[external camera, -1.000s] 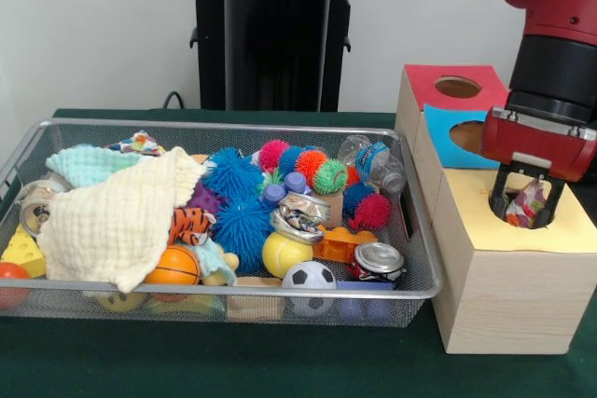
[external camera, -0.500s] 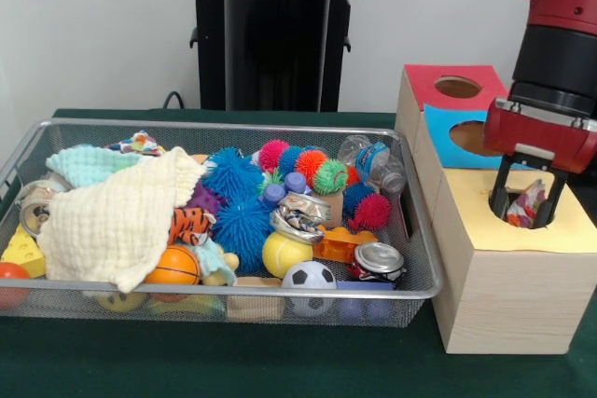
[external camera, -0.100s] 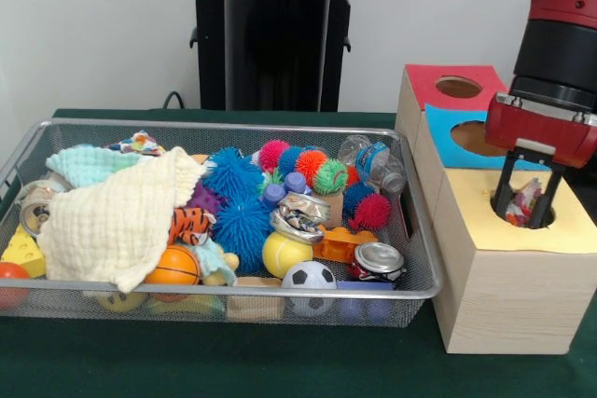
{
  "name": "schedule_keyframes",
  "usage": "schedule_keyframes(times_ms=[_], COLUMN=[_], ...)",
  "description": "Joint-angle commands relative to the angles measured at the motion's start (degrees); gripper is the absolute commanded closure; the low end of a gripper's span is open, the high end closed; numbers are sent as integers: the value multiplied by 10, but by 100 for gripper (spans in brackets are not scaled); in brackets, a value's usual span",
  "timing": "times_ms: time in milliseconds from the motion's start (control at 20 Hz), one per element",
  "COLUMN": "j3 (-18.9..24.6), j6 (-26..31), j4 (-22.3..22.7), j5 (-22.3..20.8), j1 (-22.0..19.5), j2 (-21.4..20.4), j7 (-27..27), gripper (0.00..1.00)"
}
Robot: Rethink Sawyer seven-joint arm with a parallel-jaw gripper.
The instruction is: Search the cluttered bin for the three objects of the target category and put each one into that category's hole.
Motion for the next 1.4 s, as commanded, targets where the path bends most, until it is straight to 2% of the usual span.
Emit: schedule_keyframes(times_ms=[50,350,700,750,900,1100,1400], j3=[25,38,36,31,28,31,32], j6=[38,49,54,39,64,45,51], j4=[25,17,22,24,16,25,26], j5=[-7,-10,-13,-12,-14,-11,-10], j1=[-14,-27,-23,-19,-17,-18,-19], j2=[-14,-15,-17,-16,-13,-13,-17], j7=[52,35,35,44,38,45,44], gripper=[100,100,100,0,0,0,0])
